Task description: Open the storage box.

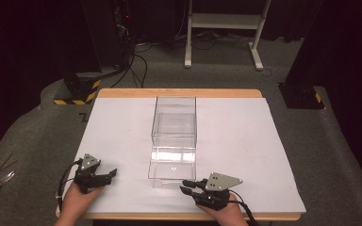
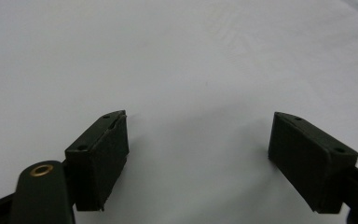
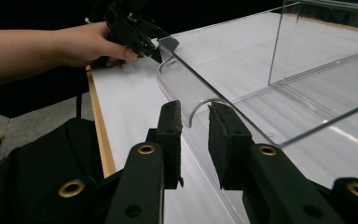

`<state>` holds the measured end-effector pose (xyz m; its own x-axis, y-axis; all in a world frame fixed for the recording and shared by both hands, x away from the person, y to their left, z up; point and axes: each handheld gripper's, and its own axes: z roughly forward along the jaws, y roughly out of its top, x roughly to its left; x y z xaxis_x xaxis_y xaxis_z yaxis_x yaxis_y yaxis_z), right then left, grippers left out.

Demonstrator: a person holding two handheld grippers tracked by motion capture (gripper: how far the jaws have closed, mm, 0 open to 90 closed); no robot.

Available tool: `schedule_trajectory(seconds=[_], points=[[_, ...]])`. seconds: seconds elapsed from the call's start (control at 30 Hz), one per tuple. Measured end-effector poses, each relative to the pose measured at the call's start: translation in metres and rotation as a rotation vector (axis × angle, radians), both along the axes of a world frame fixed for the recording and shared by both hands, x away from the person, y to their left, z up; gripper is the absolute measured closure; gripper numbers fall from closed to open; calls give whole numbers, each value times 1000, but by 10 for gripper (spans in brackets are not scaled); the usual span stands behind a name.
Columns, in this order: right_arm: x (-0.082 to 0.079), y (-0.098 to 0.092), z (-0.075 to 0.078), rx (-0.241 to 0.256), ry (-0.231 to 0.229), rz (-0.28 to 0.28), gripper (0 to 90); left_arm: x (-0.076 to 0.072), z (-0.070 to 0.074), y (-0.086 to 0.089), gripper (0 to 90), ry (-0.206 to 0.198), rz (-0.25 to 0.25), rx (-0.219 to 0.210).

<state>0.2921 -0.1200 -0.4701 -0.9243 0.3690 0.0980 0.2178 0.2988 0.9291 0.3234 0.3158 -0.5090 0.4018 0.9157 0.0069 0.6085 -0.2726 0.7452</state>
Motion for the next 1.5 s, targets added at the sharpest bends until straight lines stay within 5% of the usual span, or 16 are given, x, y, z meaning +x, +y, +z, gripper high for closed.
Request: schedule_trajectory(seconds=[0.37,0.6,0.97,1.33,1.5], points=[[-3,-10,14,68,-61,-28,778,0,0,0,203,1,0,0],[-1,-9,20,91,-88,-62,710,0,0,0,203,1,-2,2],[12,-26,22,71,-125,-246,591,0,0,0,203,1,-2,3],[28,-58,19,27,-127,-418,573,0,0,0,202,0,-2,3],[37,-77,14,-39,-140,-512,552,0,0,0,203,1,-2,2]])
